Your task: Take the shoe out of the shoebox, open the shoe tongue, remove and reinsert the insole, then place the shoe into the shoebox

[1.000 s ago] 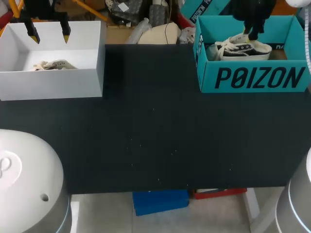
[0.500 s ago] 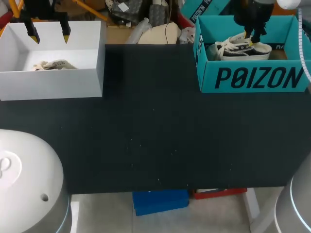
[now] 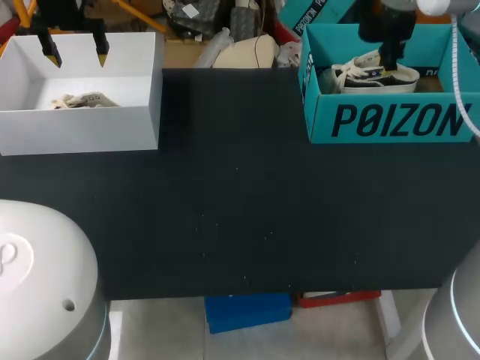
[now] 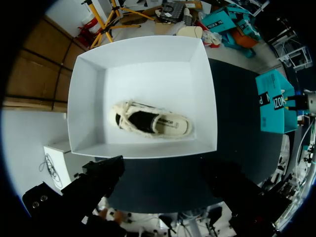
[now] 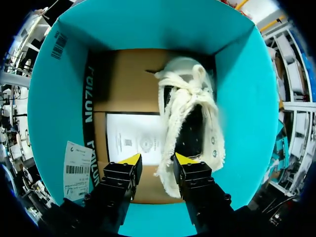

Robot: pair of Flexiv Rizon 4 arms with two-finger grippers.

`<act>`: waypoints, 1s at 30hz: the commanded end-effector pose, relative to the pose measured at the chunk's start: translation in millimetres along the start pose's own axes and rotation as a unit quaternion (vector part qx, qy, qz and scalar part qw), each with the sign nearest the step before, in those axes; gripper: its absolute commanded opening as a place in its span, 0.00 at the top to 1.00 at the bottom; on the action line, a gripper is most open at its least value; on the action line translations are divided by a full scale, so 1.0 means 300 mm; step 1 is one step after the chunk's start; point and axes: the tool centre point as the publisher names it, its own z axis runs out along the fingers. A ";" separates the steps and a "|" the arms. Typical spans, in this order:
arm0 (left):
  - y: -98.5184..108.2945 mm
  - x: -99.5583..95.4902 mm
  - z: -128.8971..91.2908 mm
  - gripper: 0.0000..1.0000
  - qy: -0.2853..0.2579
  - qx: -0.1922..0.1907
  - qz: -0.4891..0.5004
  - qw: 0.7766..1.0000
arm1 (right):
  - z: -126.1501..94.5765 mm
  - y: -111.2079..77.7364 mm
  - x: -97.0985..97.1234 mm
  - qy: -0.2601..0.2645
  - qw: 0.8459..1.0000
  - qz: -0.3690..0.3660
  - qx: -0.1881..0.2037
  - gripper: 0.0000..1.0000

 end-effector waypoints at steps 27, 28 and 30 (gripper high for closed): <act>0.001 0.002 -0.001 0.00 -0.001 -0.001 -0.001 1.000 | 0.207 0.006 -0.058 0.025 0.999 0.032 0.020 0.68; 0.001 0.002 -0.001 0.00 -0.001 -0.001 -0.001 1.000 | 0.209 0.005 -0.056 0.026 0.999 0.034 0.020 0.68; 0.001 0.002 -0.001 0.00 -0.001 -0.001 -0.001 1.000 | 0.214 0.006 -0.053 0.028 0.999 0.035 0.021 0.69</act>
